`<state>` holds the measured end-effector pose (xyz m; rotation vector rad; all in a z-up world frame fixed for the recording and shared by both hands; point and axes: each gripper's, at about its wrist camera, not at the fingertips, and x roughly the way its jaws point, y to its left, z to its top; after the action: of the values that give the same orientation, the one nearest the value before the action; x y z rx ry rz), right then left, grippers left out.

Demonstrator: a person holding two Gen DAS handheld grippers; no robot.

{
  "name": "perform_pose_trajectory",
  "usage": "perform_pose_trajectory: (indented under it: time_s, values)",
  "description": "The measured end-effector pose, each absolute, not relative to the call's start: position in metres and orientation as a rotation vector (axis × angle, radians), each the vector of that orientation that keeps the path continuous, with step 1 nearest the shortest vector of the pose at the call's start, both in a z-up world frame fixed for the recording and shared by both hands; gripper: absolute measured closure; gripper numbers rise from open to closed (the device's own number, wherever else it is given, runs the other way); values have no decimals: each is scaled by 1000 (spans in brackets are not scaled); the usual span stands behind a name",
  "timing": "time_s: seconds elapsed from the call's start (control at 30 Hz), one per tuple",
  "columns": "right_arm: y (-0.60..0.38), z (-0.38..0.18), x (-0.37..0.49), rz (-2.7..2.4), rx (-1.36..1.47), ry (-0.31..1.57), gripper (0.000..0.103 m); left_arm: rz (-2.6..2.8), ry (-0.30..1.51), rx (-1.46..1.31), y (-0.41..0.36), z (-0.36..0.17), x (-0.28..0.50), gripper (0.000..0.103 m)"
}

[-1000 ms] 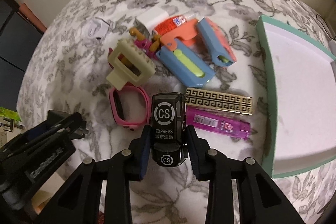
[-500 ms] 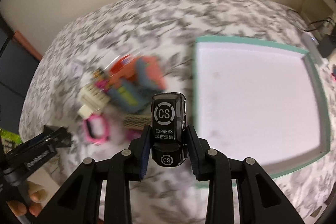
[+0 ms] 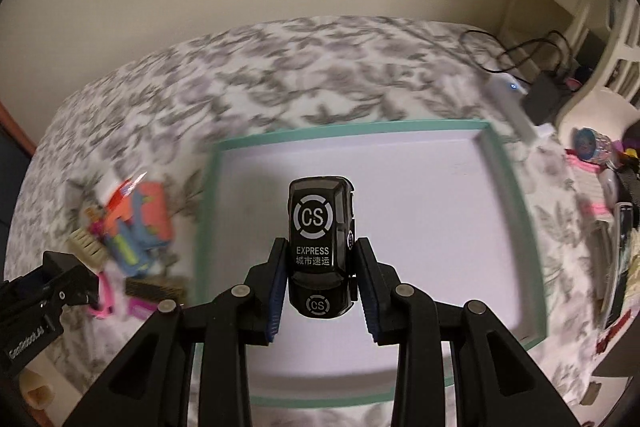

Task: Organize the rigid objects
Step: 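Carry the black toy car with the right gripper into the teal-rimmed tray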

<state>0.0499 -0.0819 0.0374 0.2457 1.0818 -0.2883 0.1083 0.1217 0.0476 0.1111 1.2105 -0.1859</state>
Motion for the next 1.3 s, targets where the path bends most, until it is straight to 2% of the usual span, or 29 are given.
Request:
perform_pose_trajectory:
  time_s: [0.3,0.57,0.87,1.3]
  values:
    - [-146,19,43,-391,336,1118,68,-312,1201,189,32,57,115,44]
    - [-175,2,40,-478,318,1156,68,-365,1251,192,-15,34,128,44]
    - [-186,-10,42,-498,300,1189,68,-335,1287,247,-45,4,132,44]
    - [-193,-23,40,-492,330,1229,68,-289,1321,271,-47,-17,135,44]
